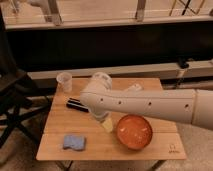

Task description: Place the white sponge in the ceramic bowl

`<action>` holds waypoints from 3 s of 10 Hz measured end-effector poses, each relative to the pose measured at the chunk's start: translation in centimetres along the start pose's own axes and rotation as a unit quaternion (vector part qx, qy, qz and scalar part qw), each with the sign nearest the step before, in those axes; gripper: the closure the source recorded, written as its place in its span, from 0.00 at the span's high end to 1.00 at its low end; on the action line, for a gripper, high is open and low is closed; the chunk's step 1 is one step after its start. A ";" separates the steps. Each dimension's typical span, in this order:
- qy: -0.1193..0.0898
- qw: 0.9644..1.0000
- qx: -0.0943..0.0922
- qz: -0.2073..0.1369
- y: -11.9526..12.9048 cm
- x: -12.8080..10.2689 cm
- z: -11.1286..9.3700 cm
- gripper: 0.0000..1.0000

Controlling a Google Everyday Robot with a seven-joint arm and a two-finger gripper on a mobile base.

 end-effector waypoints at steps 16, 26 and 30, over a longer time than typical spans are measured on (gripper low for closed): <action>-0.070 0.985 -0.006 -0.156 -3.1 -8.2 8.6 0.80; -0.097 0.973 -0.016 -0.209 -3.7 -10.5 12.2 0.80; -0.105 0.971 -0.019 -0.212 -3.6 -10.7 12.6 0.80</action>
